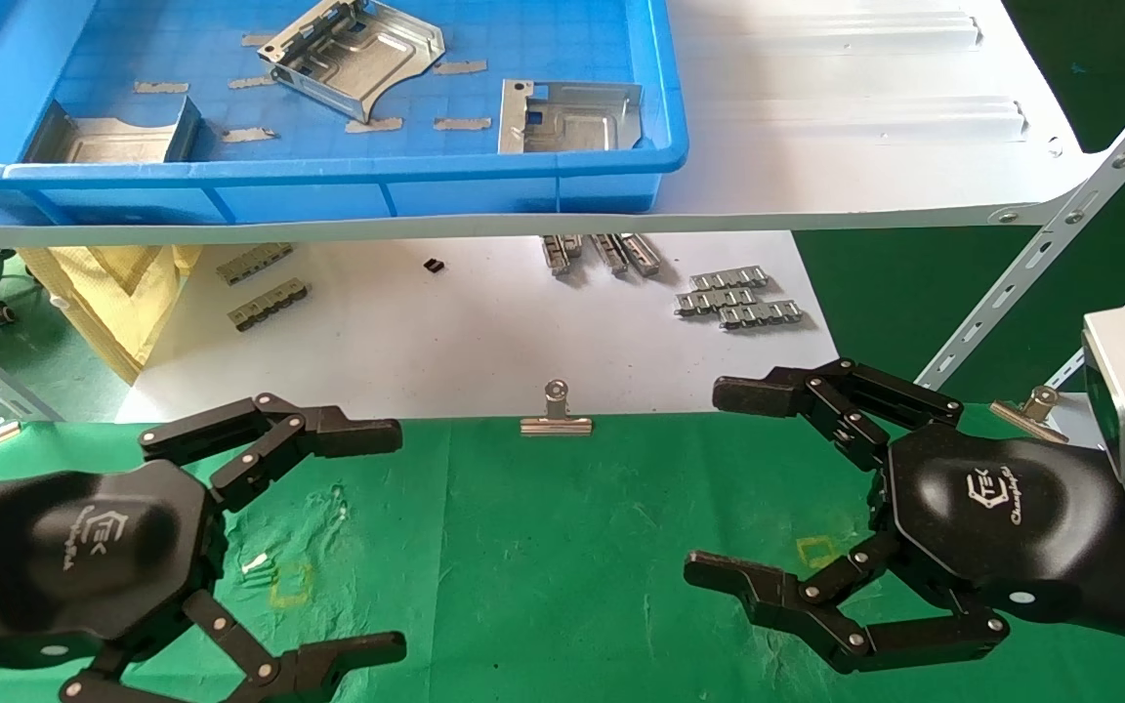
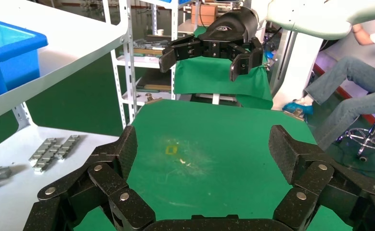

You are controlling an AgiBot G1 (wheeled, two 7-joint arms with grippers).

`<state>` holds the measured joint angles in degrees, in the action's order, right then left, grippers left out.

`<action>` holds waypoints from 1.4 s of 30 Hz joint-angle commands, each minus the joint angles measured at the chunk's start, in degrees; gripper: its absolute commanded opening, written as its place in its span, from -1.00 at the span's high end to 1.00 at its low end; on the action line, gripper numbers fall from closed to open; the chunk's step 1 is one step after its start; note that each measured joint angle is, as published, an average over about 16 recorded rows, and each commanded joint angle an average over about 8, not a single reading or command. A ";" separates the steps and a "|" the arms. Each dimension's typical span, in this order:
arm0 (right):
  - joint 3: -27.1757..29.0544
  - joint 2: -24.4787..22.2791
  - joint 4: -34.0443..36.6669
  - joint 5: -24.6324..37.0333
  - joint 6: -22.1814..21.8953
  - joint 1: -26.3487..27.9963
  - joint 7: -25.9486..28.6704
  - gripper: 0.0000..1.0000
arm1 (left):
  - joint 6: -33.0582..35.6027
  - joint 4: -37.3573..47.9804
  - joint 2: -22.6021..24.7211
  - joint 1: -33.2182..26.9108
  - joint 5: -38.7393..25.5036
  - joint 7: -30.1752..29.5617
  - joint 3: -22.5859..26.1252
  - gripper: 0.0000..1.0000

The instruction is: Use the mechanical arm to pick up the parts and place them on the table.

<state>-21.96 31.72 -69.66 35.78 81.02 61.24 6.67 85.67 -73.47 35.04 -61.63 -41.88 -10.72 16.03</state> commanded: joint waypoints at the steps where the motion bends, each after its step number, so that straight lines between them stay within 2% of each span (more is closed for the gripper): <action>1: 0.00 0.00 0.00 0.00 0.00 0.00 0.00 1.00 | 0.00 0.00 0.00 0.00 0.00 0.00 0.00 -1.00; 22: 0.00 0.00 0.00 0.00 0.00 0.00 0.00 1.00 | -0.01 -0.07 -0.01 -0.13 -0.04 0.05 -0.03 -1.00; 26: 0.00 0.00 0.00 0.00 0.00 0.00 0.00 1.00 | -0.20 0.11 0.37 -2.05 -0.59 -0.08 -0.01 -1.00; 30: 0.00 0.00 0.00 0.00 0.00 0.00 0.00 1.00 | -1.30 2.42 1.90 -8.03 -3.10 -0.86 0.57 -1.00; 34: 0.00 0.00 0.00 0.00 0.00 0.00 0.00 1.00 | -2.89 9.15 5.32 -17.30 -8.18 -1.16 2.35 -1.00; 39: 0.00 0.00 0.00 0.00 0.00 0.00 0.00 1.00 | -5.43 23.86 12.09 -29.94 -16.64 1.46 5.86 -1.00; 42: 0.00 0.00 0.00 0.00 0.00 0.00 0.00 1.00 | -9.72 34.08 16.62 -36.61 -21.57 4.13 7.63 -1.00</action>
<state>-21.96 31.72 -69.66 35.78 81.02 61.24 6.67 74.08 -40.12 51.36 -97.08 -62.75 -6.74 23.21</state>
